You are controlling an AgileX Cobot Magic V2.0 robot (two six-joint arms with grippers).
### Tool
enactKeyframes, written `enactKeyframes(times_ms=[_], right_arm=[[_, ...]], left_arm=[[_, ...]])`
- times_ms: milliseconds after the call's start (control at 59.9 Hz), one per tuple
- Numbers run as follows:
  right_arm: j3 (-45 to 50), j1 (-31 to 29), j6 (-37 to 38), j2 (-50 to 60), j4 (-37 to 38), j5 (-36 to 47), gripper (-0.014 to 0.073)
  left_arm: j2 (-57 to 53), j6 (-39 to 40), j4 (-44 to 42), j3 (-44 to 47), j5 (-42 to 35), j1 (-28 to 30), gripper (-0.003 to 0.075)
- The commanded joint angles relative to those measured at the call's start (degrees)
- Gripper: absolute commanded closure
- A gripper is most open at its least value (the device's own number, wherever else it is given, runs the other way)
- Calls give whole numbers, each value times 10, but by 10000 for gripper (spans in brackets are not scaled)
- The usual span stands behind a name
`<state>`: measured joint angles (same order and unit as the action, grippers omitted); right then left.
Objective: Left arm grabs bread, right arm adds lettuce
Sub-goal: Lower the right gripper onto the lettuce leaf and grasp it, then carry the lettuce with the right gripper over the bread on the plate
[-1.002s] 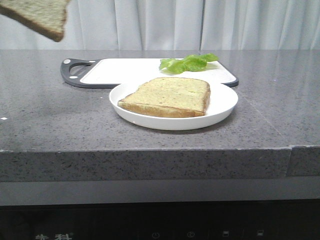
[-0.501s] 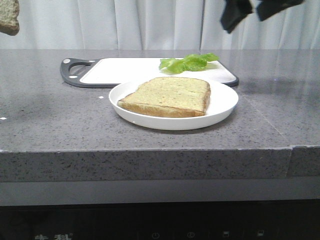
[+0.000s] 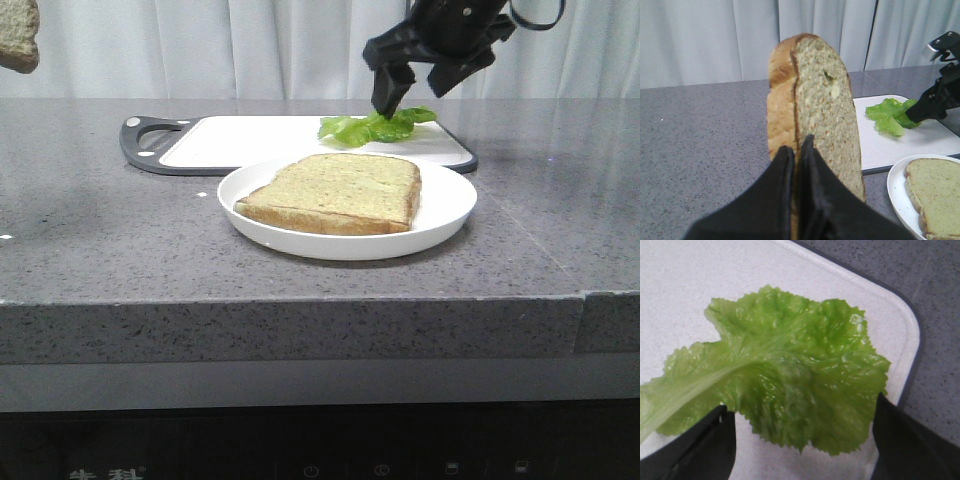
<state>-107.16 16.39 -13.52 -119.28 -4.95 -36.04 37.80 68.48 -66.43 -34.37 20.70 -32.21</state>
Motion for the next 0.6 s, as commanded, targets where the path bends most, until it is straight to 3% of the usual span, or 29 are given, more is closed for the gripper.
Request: enactKeyframes(times_ms=[0, 200, 284, 584], right_arm=[[-42, 3, -8, 17, 7, 15, 57], [-45, 3, -8, 6, 7, 22, 313], [-45, 3, -8, 7, 7, 26, 382], [-45, 3, -8, 13, 7, 19, 502]], left_arm=[[-2, 7, -16, -16, -20, 1, 741], [-2, 7, -16, -16, -20, 1, 741], [-2, 7, -16, -16, -20, 1, 741], [-2, 7, -16, -16, -20, 1, 741]])
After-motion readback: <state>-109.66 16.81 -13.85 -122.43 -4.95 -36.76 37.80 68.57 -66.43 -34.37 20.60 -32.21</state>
